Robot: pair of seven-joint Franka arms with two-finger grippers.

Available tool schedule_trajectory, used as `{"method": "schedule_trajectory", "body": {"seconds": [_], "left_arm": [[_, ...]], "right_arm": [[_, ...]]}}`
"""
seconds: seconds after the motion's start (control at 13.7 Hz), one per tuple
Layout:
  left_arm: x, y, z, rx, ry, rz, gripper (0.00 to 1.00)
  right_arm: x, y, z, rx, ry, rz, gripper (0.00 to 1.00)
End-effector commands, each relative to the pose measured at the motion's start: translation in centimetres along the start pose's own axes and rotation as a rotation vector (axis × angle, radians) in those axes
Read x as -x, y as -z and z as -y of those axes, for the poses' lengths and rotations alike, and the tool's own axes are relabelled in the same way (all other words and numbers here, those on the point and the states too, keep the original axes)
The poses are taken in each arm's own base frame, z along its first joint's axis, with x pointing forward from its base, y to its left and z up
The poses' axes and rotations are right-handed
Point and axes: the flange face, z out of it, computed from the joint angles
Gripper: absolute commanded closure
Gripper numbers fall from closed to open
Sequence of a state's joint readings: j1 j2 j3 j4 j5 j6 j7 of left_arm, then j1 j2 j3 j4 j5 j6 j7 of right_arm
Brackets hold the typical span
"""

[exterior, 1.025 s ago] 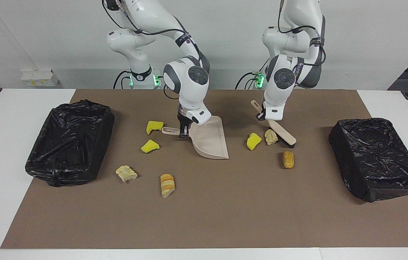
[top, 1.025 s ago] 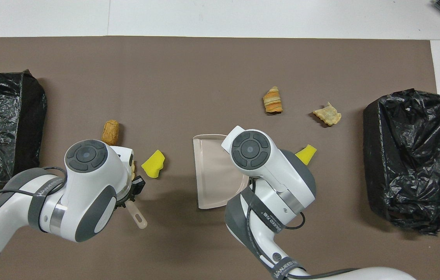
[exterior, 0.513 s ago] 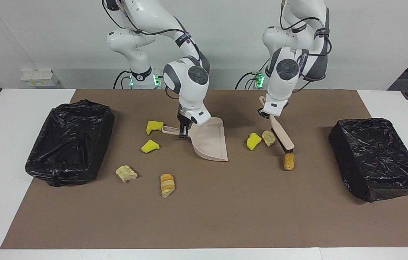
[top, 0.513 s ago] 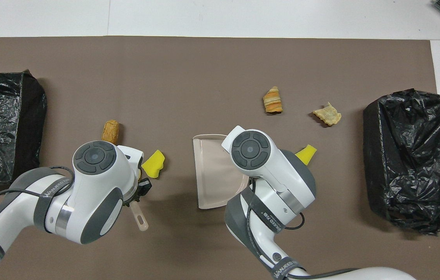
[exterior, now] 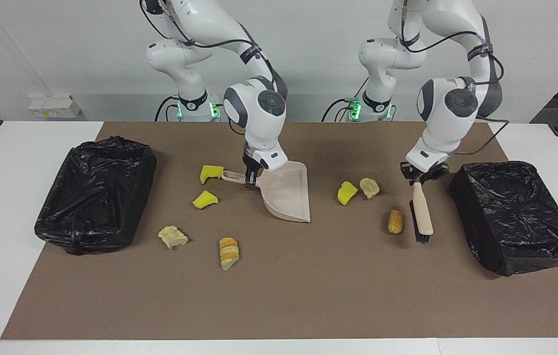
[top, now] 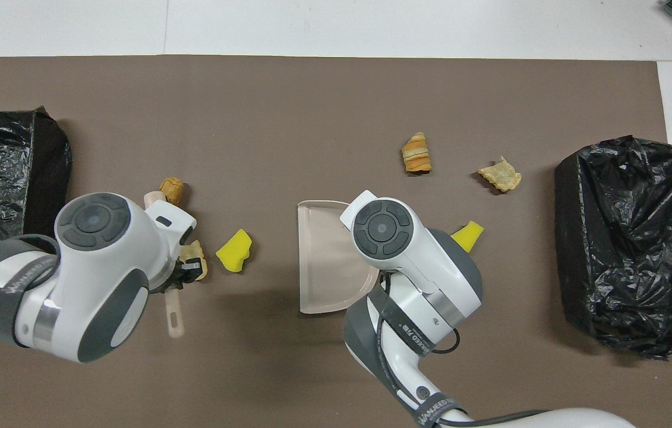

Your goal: Sweep and dump trash in bin

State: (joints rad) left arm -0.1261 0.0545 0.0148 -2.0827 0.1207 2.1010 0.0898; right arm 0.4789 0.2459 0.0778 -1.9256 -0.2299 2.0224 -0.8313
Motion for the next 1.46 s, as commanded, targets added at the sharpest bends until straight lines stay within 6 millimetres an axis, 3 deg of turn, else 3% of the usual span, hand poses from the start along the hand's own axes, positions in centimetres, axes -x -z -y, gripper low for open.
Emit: {"method": "schedule_trajectory", "body": {"seconds": [0.0, 0.15, 0.29, 0.66, 0.88, 1.39], "left_arm": [[-3.8, -0.4, 1.7, -0.03, -0.121, -0.017, 1.0], [-4.3, -2.6, 1.1, -0.069, -0.184, 0.014, 1.0], [-2.9, -4.0, 1.2, -0.063, -0.204, 0.056, 1.0], [2.6, -5.7, -0.5, -0.042, -0.161, 0.178, 1.0], [4.5, -5.8, -4.1, -0.042, -0.068, 0.258, 1.0], [4.2, -4.6, -14.2, 0.124, 0.104, 0.217, 1.0]], "right_arm": [[0.1, 0.2, 0.3, 0.003, -0.032, 0.008, 1.0], [0.1, 0.2, 0.3, 0.003, -0.033, 0.006, 1.0], [0.0, 0.2, 0.4, 0.002, -0.031, 0.007, 1.0], [0.1, 0.2, 0.3, 0.002, -0.033, 0.007, 1.0], [0.2, 0.2, 0.2, 0.003, -0.034, 0.006, 1.0], [0.1, 0.2, 0.3, 0.004, -0.033, 0.005, 1.0]]}}
